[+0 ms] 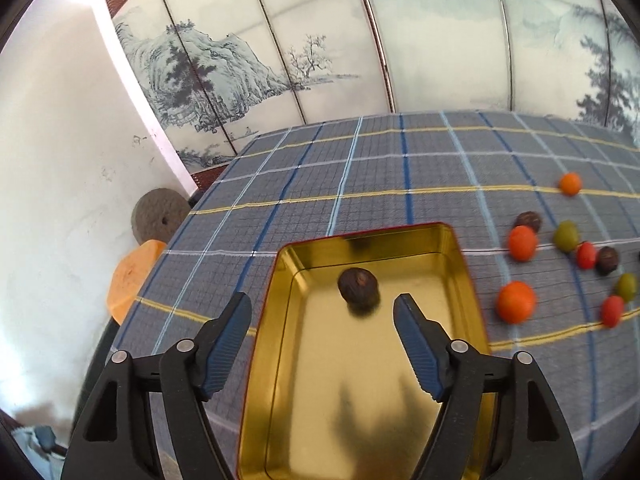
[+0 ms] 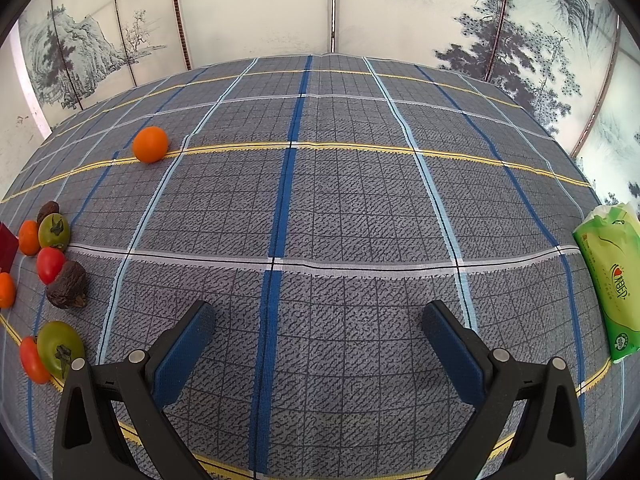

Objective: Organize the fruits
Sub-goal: 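Open the left gripper to drop the brown fruit into the tin, then reach the right gripper to the green tomato and grasp it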

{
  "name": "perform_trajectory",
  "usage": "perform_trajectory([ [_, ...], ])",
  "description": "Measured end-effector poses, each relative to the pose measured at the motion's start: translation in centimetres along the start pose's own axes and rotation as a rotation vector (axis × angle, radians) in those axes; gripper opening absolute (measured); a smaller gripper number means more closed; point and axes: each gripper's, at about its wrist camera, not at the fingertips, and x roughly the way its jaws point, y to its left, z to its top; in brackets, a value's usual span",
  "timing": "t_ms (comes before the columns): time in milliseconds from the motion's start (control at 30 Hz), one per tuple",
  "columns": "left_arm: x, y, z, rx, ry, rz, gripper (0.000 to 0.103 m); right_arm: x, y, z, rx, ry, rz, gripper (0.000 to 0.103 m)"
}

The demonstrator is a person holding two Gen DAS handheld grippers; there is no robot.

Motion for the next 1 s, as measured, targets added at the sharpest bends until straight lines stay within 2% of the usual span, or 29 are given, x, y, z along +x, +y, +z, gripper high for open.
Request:
perform_trajectory([
  [200,-3.1,-0.3,-1.1,-0.041,-0.016,-0.025,0.079,0.0,0.0,0.0,0.000,0.000,0.000,0.103],
  [333,-4.1,-0.9,-1.7,-0.035,-0.020,-0.028,0.081,0.0,0.0,0.0,0.000,0.000,0.001,0.103],
  [533,-5.0,-1.3,-2.8,-0.039,-0.015,-0.039,0.082,0.1,-0.1,0.0,0.004,0.000,-0.003,0.103],
  [667,-5.2,-1.7,-3.8,-0.042,0.006,-0.072,0.083,-0.4,-0.1,-0.3,0.007,0.003,0.006,0.103],
  [767,-5.5,-2.3,-4.7,-0.026,0.018,-0.102,0.083,-2.8,0.7,-1.8,-0.021,-0.075,0.068,0.103],
  [833,-6.0,-2.7,-5.1,-0.015,0.007,-0.113,0.082,-4.5,1.7,-2.6,-0.062,-0.123,0.154,0.103],
  [900,-6.5,-3.0,-5.4,-0.008,-0.010,-0.133,0.082,-6.7,3.3,-3.7,-0.121,-0.174,0.277,0.103],
  [1000,-7.1,-3.6,-5.7,0.004,-0.021,-0.169,0.082,-8.8,5.7,-5.0,-0.227,-0.212,0.348,0.103],
])
